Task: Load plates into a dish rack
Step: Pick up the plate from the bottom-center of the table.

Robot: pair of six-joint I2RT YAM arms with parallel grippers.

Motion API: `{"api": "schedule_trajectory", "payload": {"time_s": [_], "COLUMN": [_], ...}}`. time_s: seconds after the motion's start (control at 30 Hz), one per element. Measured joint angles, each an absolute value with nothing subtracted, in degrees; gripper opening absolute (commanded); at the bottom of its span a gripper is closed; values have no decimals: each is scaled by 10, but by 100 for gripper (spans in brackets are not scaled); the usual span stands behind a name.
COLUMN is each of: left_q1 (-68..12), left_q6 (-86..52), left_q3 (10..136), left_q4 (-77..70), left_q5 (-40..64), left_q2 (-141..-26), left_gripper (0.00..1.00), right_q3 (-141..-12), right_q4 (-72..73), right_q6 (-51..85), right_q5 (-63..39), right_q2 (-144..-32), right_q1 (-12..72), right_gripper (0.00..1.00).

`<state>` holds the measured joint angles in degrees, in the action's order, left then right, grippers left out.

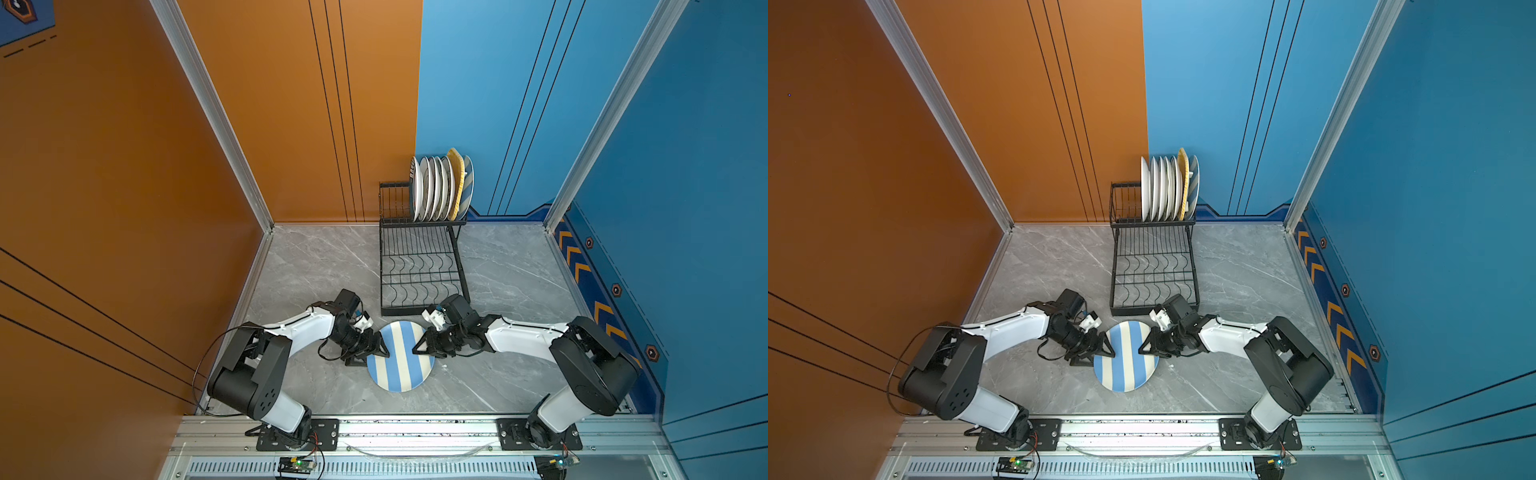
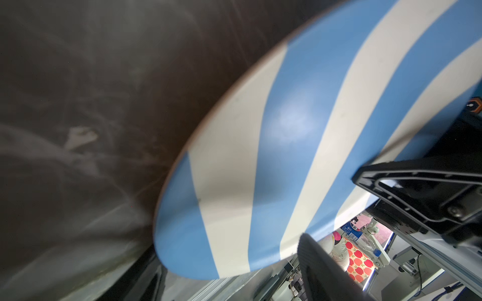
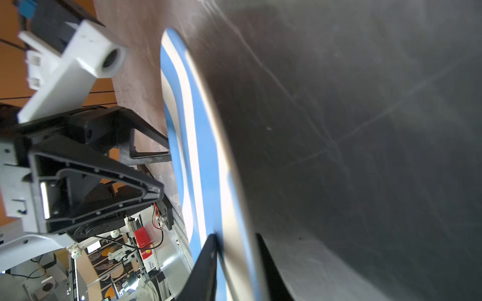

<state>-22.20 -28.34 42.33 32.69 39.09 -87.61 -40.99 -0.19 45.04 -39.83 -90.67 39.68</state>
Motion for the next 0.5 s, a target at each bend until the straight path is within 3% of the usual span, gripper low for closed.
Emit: {"api": "schedule_trajectory", "payload": {"time_s": [0.23, 0.5], "left_q1": [-199, -140], "left_q6": [-285, -285], "left_q3": [421, 424], "left_q4": [319, 309], "left_q5": [393, 393], "left_q2": [-854, -808], "left_gripper": [95, 98], "right_q3": [-427, -489], "right_q4": [-34, -209], "right_q6": [440, 418], "right_q5": [-396, -326], "right_q2": [-869, -786], "right_q1": [403, 384], "right_gripper": [4, 0]}}
